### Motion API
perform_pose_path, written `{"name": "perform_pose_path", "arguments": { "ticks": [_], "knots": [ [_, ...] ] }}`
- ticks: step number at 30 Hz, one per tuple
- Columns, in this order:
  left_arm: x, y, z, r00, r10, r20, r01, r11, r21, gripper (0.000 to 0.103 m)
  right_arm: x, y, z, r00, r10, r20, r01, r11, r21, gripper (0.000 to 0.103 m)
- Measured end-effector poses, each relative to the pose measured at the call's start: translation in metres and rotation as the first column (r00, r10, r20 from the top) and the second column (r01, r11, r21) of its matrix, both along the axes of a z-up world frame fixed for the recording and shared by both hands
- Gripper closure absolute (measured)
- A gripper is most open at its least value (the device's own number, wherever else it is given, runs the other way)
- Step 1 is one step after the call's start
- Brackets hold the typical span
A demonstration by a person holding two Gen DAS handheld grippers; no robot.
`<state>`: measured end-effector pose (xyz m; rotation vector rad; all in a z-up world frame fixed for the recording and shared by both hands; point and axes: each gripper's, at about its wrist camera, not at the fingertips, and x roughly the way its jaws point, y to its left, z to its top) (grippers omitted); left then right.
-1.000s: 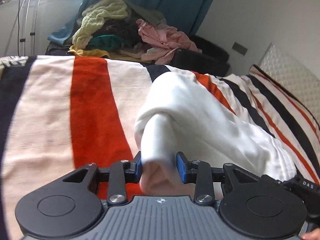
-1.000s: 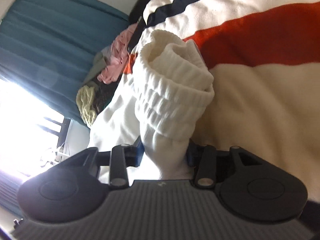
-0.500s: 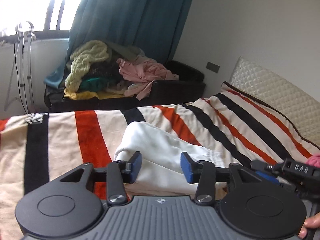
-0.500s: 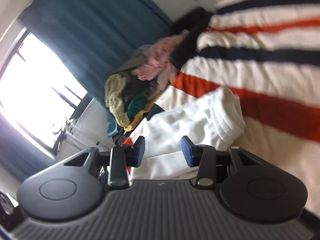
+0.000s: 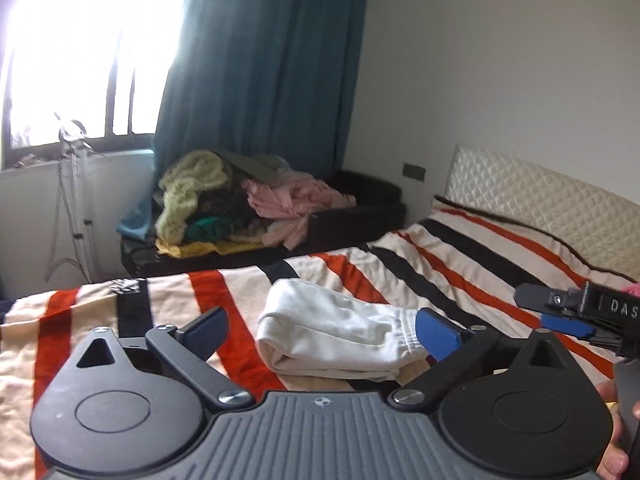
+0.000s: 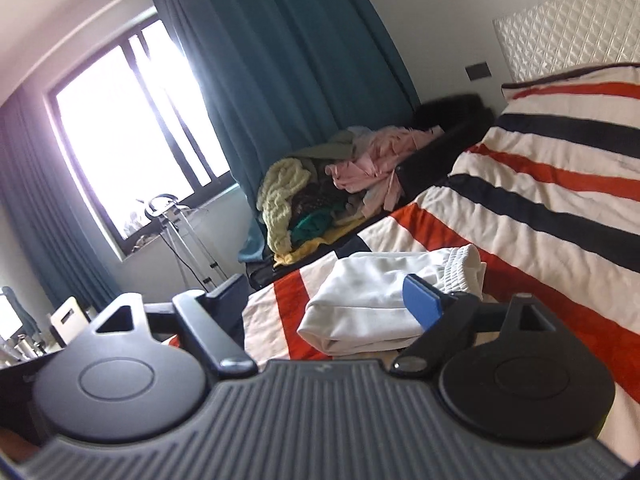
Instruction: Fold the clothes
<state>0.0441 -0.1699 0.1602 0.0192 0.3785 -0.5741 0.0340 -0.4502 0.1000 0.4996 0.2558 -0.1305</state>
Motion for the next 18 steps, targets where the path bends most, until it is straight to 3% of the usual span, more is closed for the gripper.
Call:
{"name": "perform_pose_path", "arguments": {
  "ticks": [7,12,18],
  "knots": [
    [-0.043,0.017,-0.026,0.997,0.014,0.082,-0.016,1.0,0.02,0.0,-0.034,0.028,-0.025,0.999,-0.018,0.049,0.022,0.995,-0.102,0.017],
    [-0.051,0.015,-0.051,0.994,0.022,0.107,-0.027,0.999,0.044,0.0,-0.043,0.036,-0.051,0.998,-0.036,0.054,0.043,0.992,-0.12,0.017],
    [-0.046,0.019,-0.08,0.993,0.048,0.11,-0.05,0.999,0.013,0.0,-0.031,0.046,-0.084,0.996,-0.072,0.056,0.082,0.978,-0.19,0.017]
  ]
}}
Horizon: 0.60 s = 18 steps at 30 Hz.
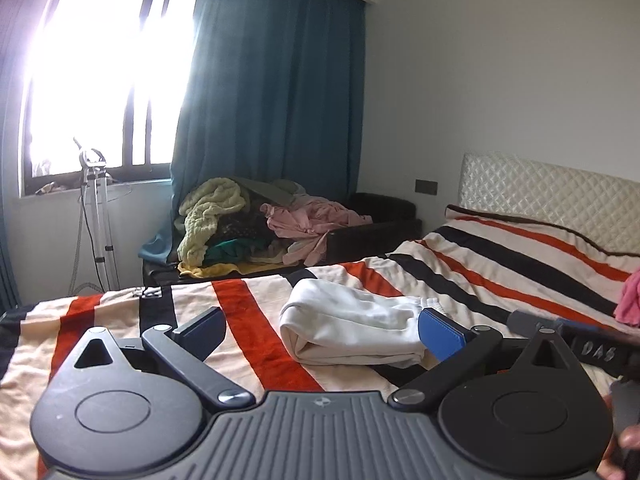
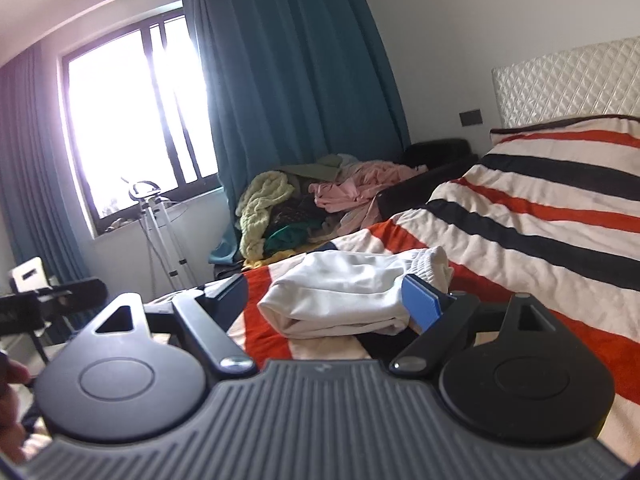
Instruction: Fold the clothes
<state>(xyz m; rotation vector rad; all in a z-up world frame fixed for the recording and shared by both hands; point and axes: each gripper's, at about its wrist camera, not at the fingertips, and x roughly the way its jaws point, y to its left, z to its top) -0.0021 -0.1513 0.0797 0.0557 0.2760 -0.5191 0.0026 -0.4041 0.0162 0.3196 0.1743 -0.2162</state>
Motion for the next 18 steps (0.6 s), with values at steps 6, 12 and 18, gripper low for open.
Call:
{"name": "perform_pose_path", "arguments": {
  "ticks": [6,12,18],
  "knots": [
    [0.013,0.002,-0.032,0.999,0.026,-0.022,-0.025,1.0,0.006,0.0,0.016,0.009,-0.028,0.999,0.003,-0.044,-0.005,1.0,-0.031,0.018],
    [0.025,0.002,-0.058,0.998,0.027,-0.06,-0.025,0.999,0.037,0.0,0.028,0.013,-0.044,0.997,-0.031,-0.071,0.028,0.999,-0.039,0.018],
    [0.03,0.005,-0.07,0.996,0.043,-0.073,-0.039,0.998,0.046,0.0,0.031,0.018,-0.049,0.996,-0.061,-0.072,0.056,0.996,-0.071,0.018]
  ]
}}
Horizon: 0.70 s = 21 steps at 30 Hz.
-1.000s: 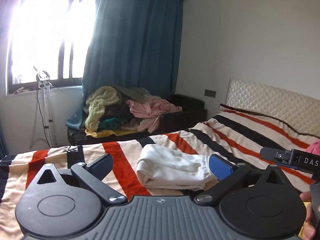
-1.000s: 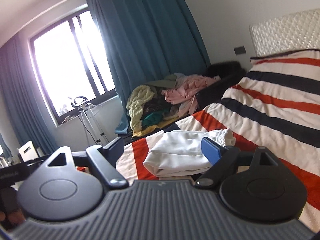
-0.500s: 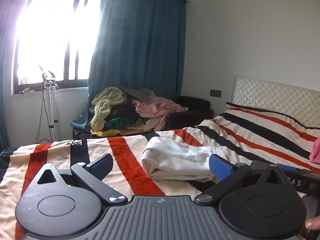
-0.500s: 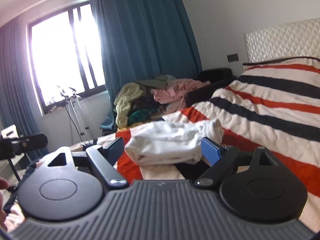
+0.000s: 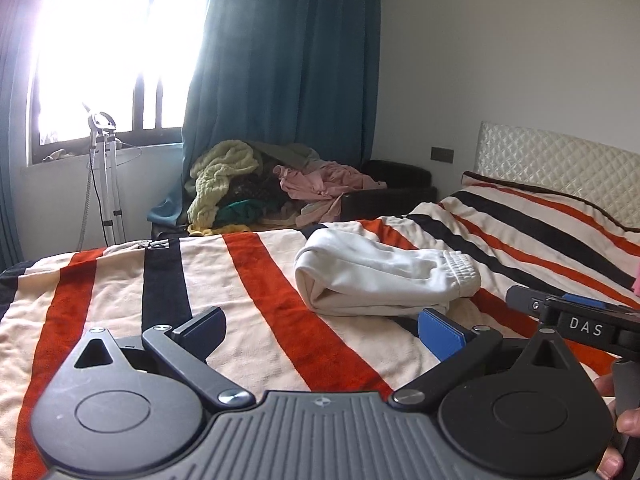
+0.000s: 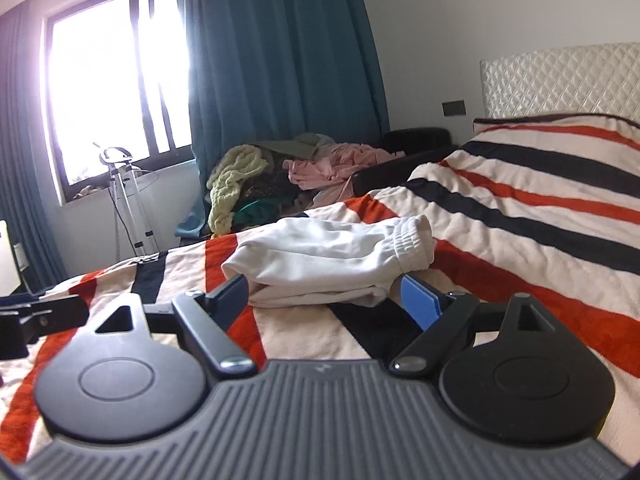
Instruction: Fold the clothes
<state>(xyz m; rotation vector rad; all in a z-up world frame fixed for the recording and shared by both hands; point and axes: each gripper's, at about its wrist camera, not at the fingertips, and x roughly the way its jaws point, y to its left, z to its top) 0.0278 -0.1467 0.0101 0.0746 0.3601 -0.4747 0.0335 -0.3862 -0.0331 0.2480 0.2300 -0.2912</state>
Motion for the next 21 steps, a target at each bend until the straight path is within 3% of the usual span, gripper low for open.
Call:
{"name": "perform_pose_path", "arguments": {
  "ticks": [21],
  "knots": [
    [-0.0078,0.0003,-0.0019,0.999,0.015,0.035,-0.015,1.0,0.014,0.0,-0.0001,0.0065,-0.0012,1.0,-0.022,0.006,0.022,0.999,-0.049,0.018]
  ]
}}
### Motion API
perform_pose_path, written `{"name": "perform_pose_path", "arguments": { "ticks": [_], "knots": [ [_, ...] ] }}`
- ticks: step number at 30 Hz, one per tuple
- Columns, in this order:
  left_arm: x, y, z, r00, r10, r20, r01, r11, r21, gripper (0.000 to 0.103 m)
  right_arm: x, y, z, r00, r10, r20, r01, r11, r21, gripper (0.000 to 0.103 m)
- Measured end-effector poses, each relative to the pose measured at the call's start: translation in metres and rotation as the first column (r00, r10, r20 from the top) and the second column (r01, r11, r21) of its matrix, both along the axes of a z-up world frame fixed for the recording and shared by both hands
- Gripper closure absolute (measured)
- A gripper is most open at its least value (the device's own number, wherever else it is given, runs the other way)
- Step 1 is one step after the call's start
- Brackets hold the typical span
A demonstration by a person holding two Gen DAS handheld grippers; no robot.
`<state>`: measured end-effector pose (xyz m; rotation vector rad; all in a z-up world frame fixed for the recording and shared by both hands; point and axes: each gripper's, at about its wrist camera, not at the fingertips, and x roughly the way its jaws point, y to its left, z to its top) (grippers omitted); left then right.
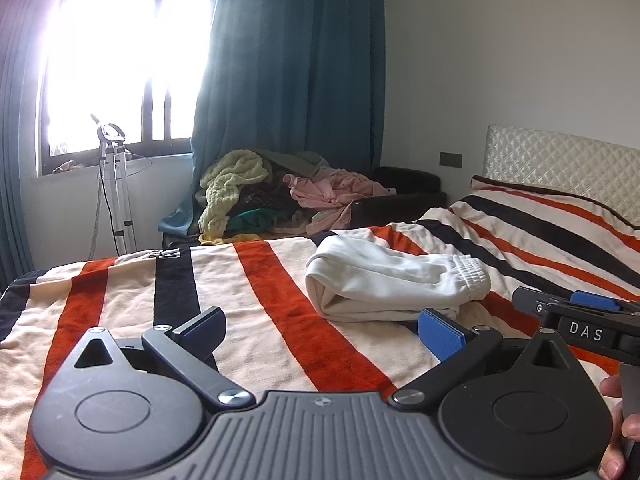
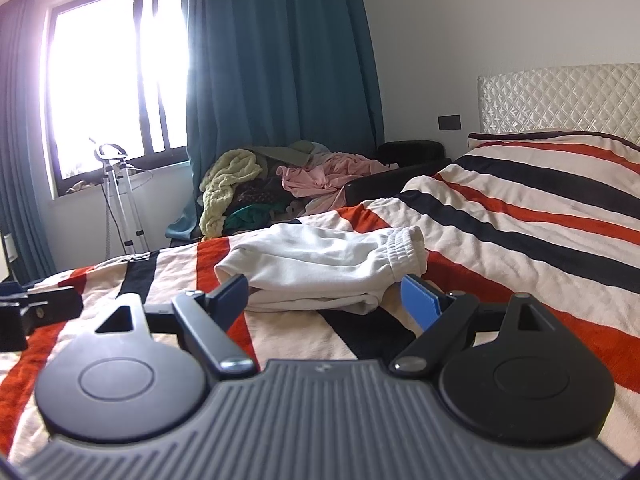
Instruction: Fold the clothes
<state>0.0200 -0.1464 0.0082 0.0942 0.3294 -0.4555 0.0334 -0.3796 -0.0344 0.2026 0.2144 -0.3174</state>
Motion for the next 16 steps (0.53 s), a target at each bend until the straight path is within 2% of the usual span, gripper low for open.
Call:
{"name": "perform_pose_path", "arguments": {
  "ticks": [8,16],
  "knots": [
    [-0.0028,0.0041,0.0009,1.0,0.012,0.006,-0.012,1.0,-0.017,0.0,0.0011,-0.0006,-0.0003,1.0,-0.006,-0.006,0.006,1.0,0.001,0.018],
    [-0.0045,0.004,0.0013,1.0,0.017,0.021,-0.017,1.0,-0.002,0.0,0.0011,0.0016,-0.0006,1.0,-0.011,-0.009,0.011,1.0,-0.005,0.018]
  ]
}}
